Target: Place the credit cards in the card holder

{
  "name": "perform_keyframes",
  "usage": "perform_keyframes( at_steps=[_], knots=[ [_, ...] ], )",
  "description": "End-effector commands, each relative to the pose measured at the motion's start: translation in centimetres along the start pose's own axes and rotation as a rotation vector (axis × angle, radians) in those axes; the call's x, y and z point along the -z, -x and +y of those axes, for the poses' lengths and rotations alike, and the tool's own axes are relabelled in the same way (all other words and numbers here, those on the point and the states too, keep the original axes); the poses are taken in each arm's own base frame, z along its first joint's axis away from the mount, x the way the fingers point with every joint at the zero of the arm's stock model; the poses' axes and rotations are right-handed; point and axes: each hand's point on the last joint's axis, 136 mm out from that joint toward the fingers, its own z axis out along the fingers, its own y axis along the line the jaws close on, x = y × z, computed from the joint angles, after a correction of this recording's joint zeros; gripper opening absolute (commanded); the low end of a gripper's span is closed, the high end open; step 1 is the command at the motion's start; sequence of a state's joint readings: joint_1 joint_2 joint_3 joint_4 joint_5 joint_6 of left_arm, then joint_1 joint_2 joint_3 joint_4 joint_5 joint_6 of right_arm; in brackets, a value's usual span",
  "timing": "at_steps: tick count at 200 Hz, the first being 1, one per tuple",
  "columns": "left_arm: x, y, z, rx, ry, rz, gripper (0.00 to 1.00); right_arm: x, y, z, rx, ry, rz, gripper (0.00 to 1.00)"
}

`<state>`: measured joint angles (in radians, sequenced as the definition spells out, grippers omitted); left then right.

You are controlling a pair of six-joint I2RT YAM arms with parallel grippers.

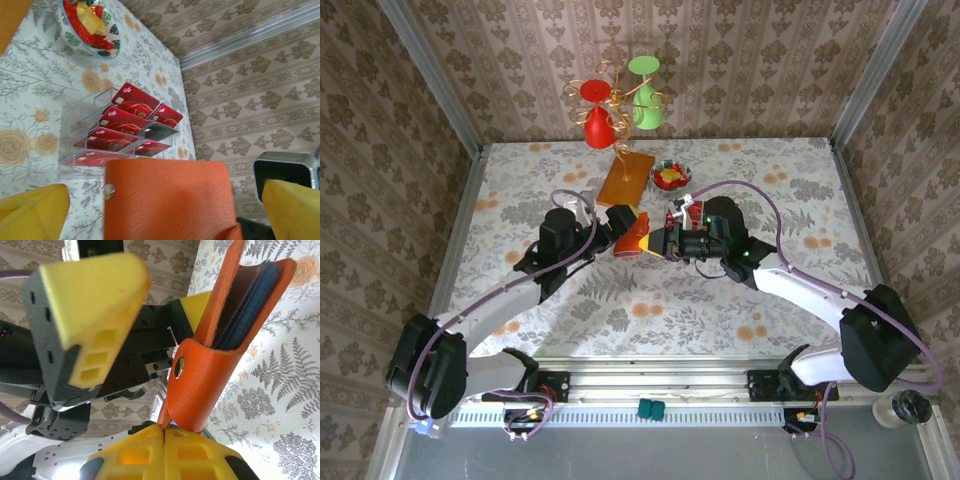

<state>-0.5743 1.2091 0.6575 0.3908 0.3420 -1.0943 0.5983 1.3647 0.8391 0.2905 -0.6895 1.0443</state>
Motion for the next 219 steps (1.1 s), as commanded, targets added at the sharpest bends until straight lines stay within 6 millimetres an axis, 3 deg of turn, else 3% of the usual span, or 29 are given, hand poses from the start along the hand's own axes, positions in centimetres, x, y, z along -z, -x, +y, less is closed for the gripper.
perform_keyframes(
  at_steps=[1,55,107,146,151,188,208,219],
  knots=[
    [0.3,0.7,-2.0,0.002,-0.102,-0.033,0.94,-0.3,0.2,1.6,0.032,0.059,0.015,0.0],
    [0.5,0.6,-1.8,0.007,-0.12,-0.044,0.69,-0.4,-0.1,0.2,0.022,0.035,0.009,0.0],
    [0.8,0.7,-1.5,0.01,-0.12,-0.063,0.55,-0.3,-0.1,-0.7,0.008,0.014,0.006,0.0],
    [0.8,0.8,-1.4,0.009,-0.125,-0.069,0.41,-0.2,-0.1,-1.1,0.001,0.006,0.0,0.0],
    [0.8,0.8,-1.4,0.009,-0.127,-0.07,0.38,-0.6,-0.2,-2.1,-0.017,-0.012,0.01,0.0],
    [0.7,0.8,-1.4,0.007,-0.129,-0.071,0.21,-0.7,-0.3,-2.9,-0.032,-0.035,0.017,0.0],
    [0.8,0.7,-0.9,-0.001,-0.116,-0.07,0.09,0.1,-0.3,-4.1,-0.03,-0.093,0.008,0.26],
    [0.8,0.5,-0.3,0.0,-0.099,-0.067,0.02,1.5,-0.3,-4.3,-0.002,-0.161,-0.011,0.38]
  ],
)
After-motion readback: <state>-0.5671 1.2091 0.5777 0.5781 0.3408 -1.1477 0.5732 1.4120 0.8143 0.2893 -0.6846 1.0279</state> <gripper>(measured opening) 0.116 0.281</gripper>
